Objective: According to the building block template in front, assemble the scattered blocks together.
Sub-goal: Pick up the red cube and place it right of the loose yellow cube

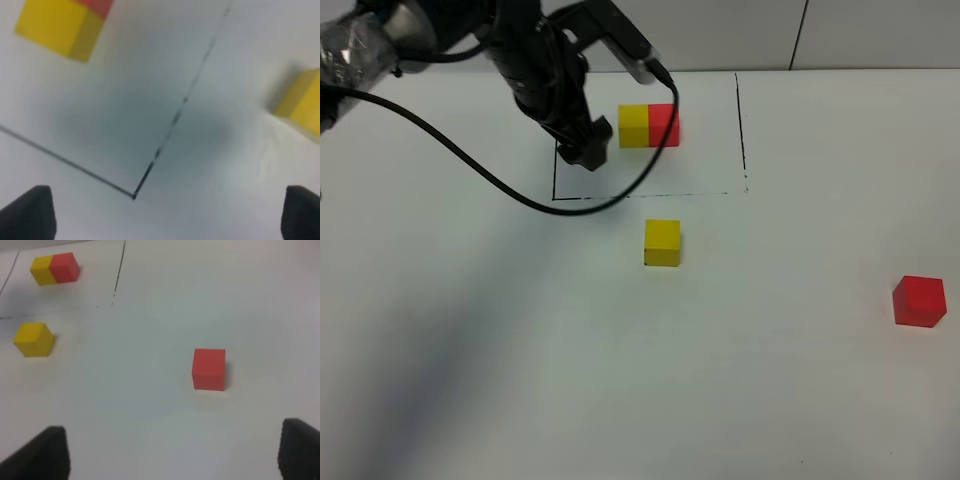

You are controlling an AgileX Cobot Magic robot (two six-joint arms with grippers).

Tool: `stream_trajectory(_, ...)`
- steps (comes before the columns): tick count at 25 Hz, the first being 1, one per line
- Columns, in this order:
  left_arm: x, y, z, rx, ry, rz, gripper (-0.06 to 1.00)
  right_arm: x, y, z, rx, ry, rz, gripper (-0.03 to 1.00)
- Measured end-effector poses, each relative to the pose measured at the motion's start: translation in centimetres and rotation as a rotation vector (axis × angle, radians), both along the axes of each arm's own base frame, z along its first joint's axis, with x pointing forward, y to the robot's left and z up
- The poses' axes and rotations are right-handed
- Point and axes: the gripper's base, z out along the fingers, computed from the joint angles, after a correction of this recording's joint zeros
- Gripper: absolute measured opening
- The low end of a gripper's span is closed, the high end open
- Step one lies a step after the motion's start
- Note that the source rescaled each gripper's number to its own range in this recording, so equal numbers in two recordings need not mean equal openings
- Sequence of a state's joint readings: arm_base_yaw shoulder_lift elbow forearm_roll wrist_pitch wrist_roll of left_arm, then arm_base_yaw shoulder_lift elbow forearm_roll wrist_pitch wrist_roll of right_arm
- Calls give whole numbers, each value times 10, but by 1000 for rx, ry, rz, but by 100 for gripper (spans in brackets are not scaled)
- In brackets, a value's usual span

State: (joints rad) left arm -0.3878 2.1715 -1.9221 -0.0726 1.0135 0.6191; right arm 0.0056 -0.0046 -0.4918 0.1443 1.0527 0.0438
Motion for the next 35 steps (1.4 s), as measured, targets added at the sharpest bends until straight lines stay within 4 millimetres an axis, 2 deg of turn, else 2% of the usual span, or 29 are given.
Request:
stream_trajectory(3, 9, 37, 11, -16, 9, 149, 100, 0, 0, 0, 1, 0, 1, 76)
stream_trajectory(7, 6, 85, 43, -54, -17, 327, 100, 0, 0, 0, 1, 0, 1, 76)
stream_trajectory(9, -3, 108, 55, -70, -31, 410, 100, 0, 0, 0, 1, 0, 1, 76)
stream_trajectory(12, -18, 143, 63, -83, -42, 522, 99, 0, 0, 0, 1, 0, 1, 76)
stream_trajectory(17, -55, 184, 71, -96, -38, 675, 98, 0, 0, 0, 1, 0, 1, 76)
stream_trajectory(19, -75, 191, 76, -103, -55, 713, 97, 0, 0, 0, 1, 0, 1, 76)
stream_trajectory(24, -125, 189, 98, -148, -133, 747, 97, 0, 0, 0, 1, 0, 1, 76)
stream_trajectory(29, -187, 187, 120, -224, -206, 841, 97, 0, 0, 0, 1, 0, 1, 76)
stream_trajectory(35, -255, 184, 121, -277, -262, 887, 97, 0, 0, 0, 1, 0, 1, 76)
